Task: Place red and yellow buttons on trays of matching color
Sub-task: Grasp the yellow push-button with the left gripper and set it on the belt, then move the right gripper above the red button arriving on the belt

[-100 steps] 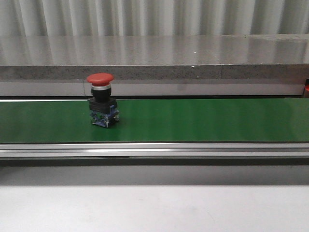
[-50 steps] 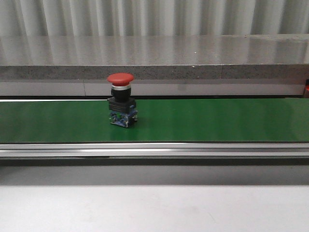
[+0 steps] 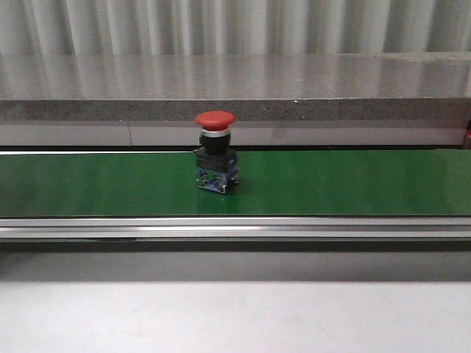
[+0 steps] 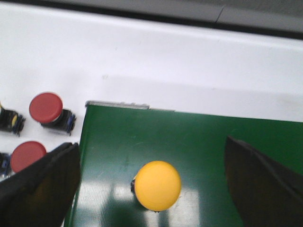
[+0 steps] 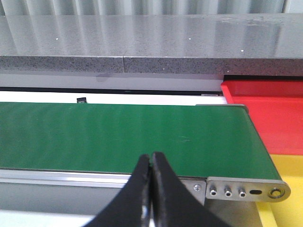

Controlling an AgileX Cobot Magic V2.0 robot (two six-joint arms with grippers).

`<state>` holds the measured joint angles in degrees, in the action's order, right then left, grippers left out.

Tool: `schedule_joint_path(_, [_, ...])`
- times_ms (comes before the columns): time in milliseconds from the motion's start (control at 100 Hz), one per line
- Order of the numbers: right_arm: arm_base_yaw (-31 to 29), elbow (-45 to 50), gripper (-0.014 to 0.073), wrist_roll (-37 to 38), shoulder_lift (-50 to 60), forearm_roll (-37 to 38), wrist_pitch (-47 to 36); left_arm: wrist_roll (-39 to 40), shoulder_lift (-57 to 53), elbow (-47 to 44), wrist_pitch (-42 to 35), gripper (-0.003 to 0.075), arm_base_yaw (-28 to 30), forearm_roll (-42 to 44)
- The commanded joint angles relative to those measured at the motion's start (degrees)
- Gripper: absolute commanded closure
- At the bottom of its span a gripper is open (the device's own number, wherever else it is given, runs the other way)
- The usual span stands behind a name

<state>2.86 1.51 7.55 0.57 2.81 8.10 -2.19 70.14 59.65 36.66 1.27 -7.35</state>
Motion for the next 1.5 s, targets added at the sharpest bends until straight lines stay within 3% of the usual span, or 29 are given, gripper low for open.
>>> schedule_joint_path(0, [-0.1,0.1,0.0661,-0.5,0.8,0.8,-4.8,-0.3,-7.2,-1.1,-6.0,0.0129,-2.2,-0.3])
schedule_joint_path(260, [-0.1,0.1,0.0661,-0.5,0.8,0.8,-4.8,-0.3,-25.9,-13.1,-9.5,0.0169,-4.7,-0.3])
schedule_joint_path(440, [-0.1,0.1,0.0661,-0.5,0.8,0.8,-4.8,-0.3,-36.6,-21.2,-9.5,0.0262,-4.7,-0.1])
schedule_joint_path(560, [-0.1,0.1,0.0661,-0.5,0.8,0.8,-5.9,-0.3,-42.5,-25.3,-9.3,0.0390,-4.7,-0.1])
schedule_joint_path(770, [-0.1,0.1,0.0661,-0.5,0.8,0.8,-9.9,-0.3,-46.4,-28.3,-9.4,0.0739,-4.7,0.9])
schedule_joint_path(990, [-0.1,-5.7,0.0661,1.6,-1.1,-0.1,-8.5,-0.3,-46.4,-28.8,-8.7,0.0740,-4.7,1.8])
schedule_joint_path(1280, [-0.1,-30.2,0.0661,2.8,-20.0,-0.3,20.8,-0.3,-46.4,-28.8,-8.7,0.0740,-4.7,1.8])
schedule_joint_path(1490, [-0.1,-44.0,0.0661,2.8,-37.2,-0.5,32.3,-0.3,-46.4,-28.8,-8.7,0.0740,-4.7,1.8])
